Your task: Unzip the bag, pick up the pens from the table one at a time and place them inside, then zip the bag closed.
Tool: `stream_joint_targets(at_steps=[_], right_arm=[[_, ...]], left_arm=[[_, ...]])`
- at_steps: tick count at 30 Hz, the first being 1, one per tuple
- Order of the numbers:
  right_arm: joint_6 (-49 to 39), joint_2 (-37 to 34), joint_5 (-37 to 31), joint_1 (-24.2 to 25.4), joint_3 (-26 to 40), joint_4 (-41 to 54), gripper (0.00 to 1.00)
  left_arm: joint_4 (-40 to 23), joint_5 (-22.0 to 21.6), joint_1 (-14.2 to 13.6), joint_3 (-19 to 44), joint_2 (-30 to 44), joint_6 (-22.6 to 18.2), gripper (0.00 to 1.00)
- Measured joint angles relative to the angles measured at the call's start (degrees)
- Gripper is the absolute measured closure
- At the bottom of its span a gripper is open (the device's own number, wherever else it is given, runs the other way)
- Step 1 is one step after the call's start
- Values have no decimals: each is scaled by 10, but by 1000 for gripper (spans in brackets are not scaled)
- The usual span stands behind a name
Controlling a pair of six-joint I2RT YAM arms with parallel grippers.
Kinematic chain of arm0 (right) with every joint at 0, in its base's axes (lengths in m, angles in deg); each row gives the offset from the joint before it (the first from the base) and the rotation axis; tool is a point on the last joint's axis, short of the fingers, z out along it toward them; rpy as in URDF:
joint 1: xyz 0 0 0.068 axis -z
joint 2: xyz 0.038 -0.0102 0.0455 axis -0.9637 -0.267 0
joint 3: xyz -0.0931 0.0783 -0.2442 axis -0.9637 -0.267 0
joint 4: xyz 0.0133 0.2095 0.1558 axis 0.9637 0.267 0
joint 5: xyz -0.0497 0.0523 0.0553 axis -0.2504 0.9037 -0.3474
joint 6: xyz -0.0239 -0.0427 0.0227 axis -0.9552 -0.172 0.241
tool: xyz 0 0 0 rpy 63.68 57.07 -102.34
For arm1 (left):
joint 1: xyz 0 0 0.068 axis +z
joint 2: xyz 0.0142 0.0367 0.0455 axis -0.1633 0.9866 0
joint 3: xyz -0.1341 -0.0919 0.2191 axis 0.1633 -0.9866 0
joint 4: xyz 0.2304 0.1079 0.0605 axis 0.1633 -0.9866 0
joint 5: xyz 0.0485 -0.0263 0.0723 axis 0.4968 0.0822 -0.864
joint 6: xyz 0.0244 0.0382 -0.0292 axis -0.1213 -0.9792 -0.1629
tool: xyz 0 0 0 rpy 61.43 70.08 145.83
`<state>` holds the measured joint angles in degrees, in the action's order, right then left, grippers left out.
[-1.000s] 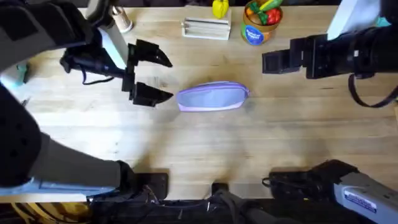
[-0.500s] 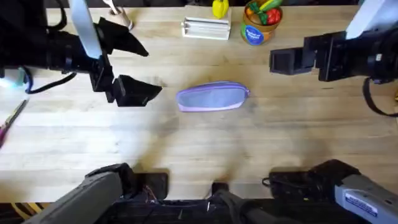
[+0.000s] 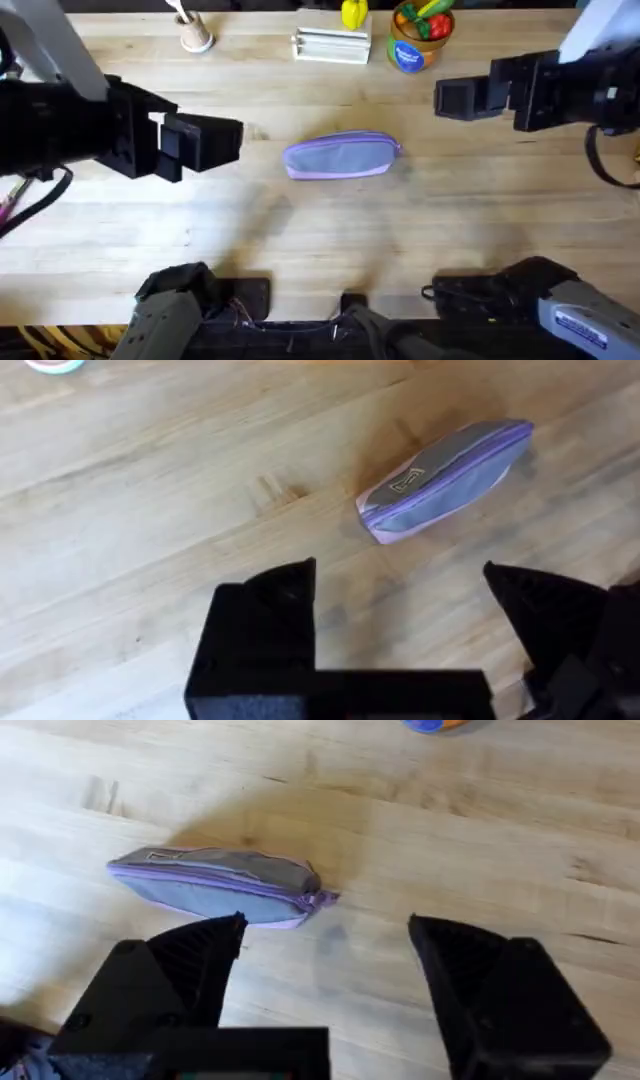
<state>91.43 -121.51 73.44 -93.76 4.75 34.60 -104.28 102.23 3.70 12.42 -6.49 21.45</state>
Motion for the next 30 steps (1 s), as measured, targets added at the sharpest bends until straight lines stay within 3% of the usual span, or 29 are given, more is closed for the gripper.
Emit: stream_joint_targets(at_steps=[3, 6, 16, 30], right_arm=[[0, 0, 0, 0, 0, 0, 4], [0, 0, 0, 0, 0, 3, 4], [-2, 0, 0, 0, 0, 23, 4], [-2, 0, 0, 0, 0, 47, 4]], left_arm=[[-3, -12, 0, 21, -12, 58, 6], [-15, -16, 0, 45, -17, 91, 6], [-51, -18, -8, 52, -20, 131, 5], [-58, -36, -145, 52, -20, 133, 6]])
